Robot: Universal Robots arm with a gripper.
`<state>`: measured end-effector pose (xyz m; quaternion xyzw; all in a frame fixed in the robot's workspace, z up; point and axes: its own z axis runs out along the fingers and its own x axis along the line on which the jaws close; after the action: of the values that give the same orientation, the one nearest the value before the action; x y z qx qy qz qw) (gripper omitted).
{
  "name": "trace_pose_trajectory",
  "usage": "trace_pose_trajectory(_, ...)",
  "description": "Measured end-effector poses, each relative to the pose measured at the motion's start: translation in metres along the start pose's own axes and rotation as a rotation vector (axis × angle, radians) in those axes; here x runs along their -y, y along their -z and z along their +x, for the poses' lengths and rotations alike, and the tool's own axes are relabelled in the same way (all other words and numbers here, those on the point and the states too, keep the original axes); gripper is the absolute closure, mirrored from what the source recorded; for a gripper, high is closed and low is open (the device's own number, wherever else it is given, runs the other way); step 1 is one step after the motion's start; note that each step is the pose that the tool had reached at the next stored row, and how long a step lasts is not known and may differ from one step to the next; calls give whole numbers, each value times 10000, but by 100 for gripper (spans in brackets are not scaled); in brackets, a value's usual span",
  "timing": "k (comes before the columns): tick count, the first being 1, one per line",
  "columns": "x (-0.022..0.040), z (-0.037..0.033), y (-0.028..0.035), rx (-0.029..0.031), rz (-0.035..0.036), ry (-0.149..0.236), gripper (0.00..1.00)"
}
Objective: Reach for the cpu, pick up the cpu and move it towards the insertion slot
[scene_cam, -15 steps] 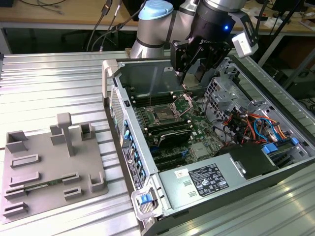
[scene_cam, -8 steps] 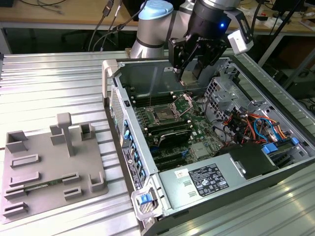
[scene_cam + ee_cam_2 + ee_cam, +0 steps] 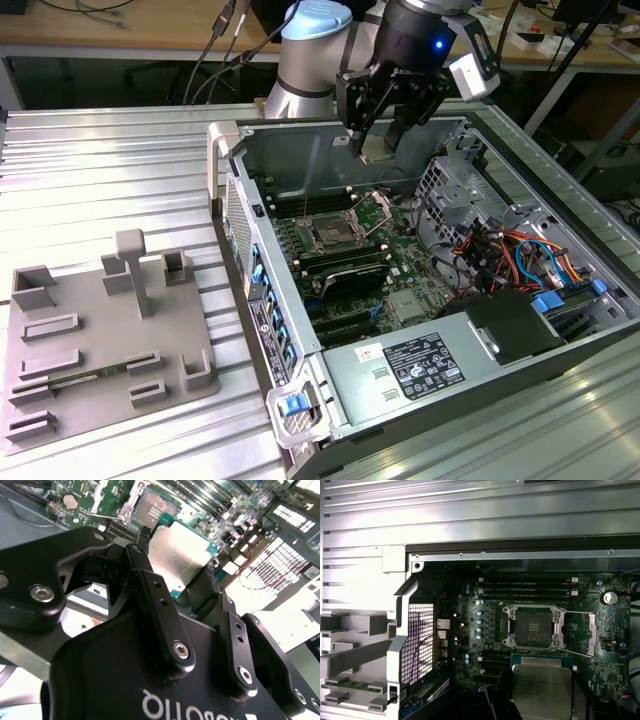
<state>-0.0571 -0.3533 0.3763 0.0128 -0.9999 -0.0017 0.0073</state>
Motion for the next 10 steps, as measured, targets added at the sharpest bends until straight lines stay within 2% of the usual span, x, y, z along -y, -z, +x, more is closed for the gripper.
trace_pose_trajectory(4, -81, -12, -30, 0, -1, -41, 45)
trace_pose_trajectory(10, -145, -33, -73, -1, -5, -286, 45)
